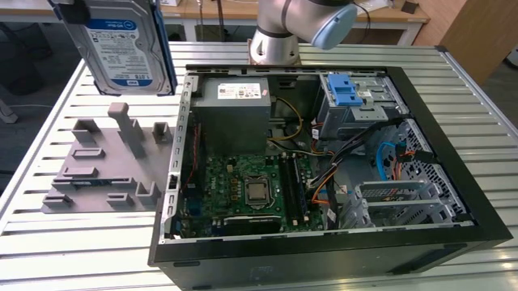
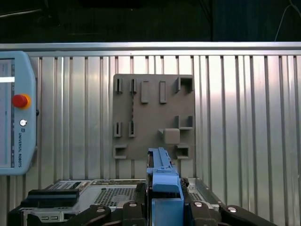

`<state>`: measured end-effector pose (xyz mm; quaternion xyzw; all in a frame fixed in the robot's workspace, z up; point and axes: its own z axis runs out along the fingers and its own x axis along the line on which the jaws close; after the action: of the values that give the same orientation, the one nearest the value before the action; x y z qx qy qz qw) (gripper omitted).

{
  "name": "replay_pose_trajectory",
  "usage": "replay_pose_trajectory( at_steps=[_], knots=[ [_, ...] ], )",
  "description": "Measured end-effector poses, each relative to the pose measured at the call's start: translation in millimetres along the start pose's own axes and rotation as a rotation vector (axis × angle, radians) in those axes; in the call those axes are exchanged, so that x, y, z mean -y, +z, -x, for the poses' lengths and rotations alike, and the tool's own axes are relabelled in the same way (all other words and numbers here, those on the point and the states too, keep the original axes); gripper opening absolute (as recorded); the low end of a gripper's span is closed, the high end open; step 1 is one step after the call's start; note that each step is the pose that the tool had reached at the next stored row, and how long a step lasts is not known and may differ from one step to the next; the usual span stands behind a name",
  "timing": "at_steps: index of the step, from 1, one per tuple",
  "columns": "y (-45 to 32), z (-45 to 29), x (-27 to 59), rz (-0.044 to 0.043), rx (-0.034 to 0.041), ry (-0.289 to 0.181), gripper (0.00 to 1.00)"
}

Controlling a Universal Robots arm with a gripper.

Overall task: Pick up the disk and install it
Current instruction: 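Pick up the disk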

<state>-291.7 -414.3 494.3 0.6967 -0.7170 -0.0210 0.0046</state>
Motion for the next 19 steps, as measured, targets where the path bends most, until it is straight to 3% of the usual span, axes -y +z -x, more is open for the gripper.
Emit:
replay_pose_trajectory(
  at_steps=[19],
  knots=[
    [-1.6,-7.6,38.5,0.003,-0.0001,0.0,0.36]
  ],
)
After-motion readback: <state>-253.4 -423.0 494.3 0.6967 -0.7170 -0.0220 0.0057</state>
